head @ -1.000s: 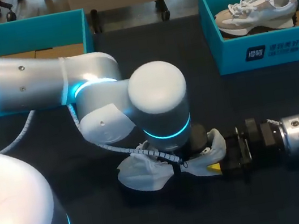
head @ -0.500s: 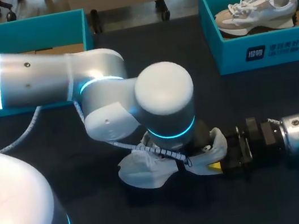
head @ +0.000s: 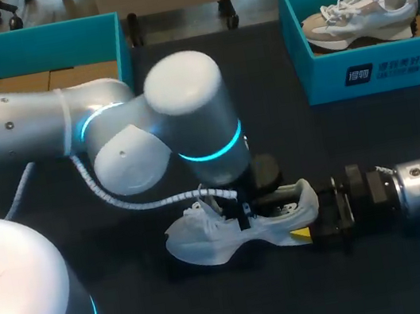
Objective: Take the shoe out of the shoebox, open the shoe tongue, remove and reinsert the insole, then place the shoe into the shoebox
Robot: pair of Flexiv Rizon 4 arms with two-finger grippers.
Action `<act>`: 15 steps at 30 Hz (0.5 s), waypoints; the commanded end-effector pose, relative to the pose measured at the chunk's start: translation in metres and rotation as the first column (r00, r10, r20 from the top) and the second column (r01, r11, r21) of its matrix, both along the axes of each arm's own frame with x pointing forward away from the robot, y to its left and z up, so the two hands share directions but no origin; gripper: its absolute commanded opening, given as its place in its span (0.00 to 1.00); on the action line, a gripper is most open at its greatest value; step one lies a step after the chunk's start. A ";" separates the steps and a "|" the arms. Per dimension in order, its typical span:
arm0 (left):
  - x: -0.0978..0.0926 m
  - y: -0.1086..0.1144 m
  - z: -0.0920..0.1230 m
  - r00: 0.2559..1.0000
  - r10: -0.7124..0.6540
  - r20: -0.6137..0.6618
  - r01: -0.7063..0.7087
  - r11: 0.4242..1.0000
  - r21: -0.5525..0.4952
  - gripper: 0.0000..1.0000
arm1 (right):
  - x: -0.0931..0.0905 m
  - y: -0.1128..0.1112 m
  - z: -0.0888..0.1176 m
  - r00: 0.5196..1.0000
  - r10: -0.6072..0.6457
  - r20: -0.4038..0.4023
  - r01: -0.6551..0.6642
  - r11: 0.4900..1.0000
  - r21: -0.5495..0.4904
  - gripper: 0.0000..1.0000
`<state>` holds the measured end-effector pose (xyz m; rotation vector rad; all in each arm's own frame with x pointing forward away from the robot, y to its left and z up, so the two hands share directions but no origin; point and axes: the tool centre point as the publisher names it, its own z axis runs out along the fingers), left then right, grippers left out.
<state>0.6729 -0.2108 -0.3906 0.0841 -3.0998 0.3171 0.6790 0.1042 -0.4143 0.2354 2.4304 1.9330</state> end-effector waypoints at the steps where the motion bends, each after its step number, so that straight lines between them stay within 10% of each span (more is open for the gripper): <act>1: 0.002 0.008 0.004 0.997 -0.037 -0.065 0.032 0.996 -0.088 0.00 | -0.002 0.003 0.001 1.000 -0.002 -0.001 0.002 1.000 -0.004 0.00; 15: -0.006 0.005 0.019 0.991 -0.084 -0.104 0.064 0.981 -0.183 0.00 | -0.002 0.003 0.001 1.000 -0.002 -0.001 0.002 1.000 -0.004 0.00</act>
